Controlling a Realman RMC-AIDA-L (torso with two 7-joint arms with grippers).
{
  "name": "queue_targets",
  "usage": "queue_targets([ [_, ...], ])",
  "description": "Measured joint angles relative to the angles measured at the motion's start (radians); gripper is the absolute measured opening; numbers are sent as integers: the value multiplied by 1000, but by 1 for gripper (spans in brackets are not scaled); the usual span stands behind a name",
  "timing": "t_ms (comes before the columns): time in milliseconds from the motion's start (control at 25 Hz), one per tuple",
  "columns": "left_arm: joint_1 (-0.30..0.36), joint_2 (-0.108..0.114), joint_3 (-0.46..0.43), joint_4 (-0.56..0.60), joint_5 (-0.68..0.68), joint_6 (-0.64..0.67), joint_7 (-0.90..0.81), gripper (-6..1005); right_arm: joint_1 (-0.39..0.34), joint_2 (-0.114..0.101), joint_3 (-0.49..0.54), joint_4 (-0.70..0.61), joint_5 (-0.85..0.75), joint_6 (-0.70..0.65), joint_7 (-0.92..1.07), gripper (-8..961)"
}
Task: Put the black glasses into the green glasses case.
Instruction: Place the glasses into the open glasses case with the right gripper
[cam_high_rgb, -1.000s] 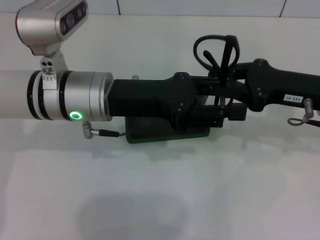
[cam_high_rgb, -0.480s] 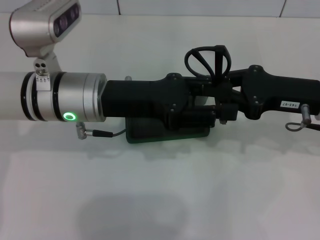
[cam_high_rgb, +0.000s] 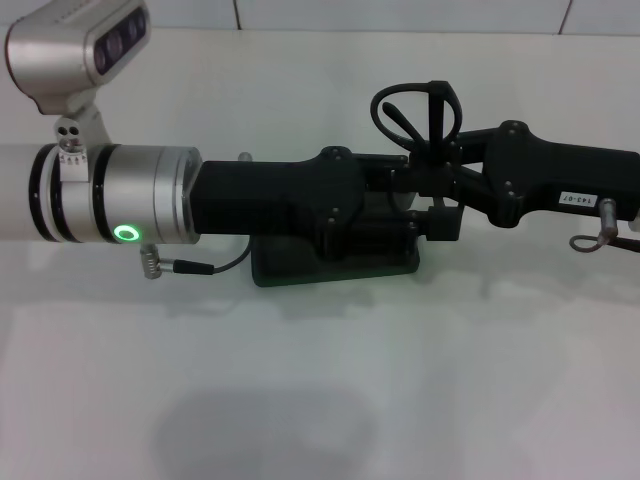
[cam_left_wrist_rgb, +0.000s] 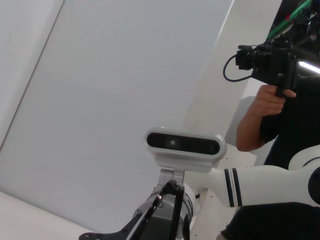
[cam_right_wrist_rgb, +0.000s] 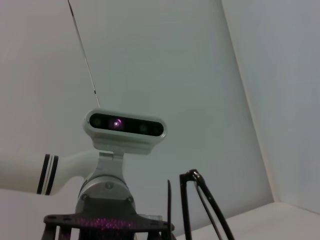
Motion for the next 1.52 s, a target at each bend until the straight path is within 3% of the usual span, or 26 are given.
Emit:
queue_targets([
  [440,4,9,0,3,-7,1,-3,560,6,1,-6,-30,-89,9,2,110],
  [800,32,21,-34,3,-4,1,3,560,-13,6,-21,-112,-160,156,-39,110],
  [960,67,27,-83,12,-6,2,5,560,-10,12,-113,-173,-171,264,-50,110],
  [1240,148,31,-147,54,-12,3,8,560,-18,13,-362,-262,-120,487,-50,128],
  [1520,166,28,-155,55,-11,3,14,560,-49,13,-565,-354,-69,671,-50,171],
])
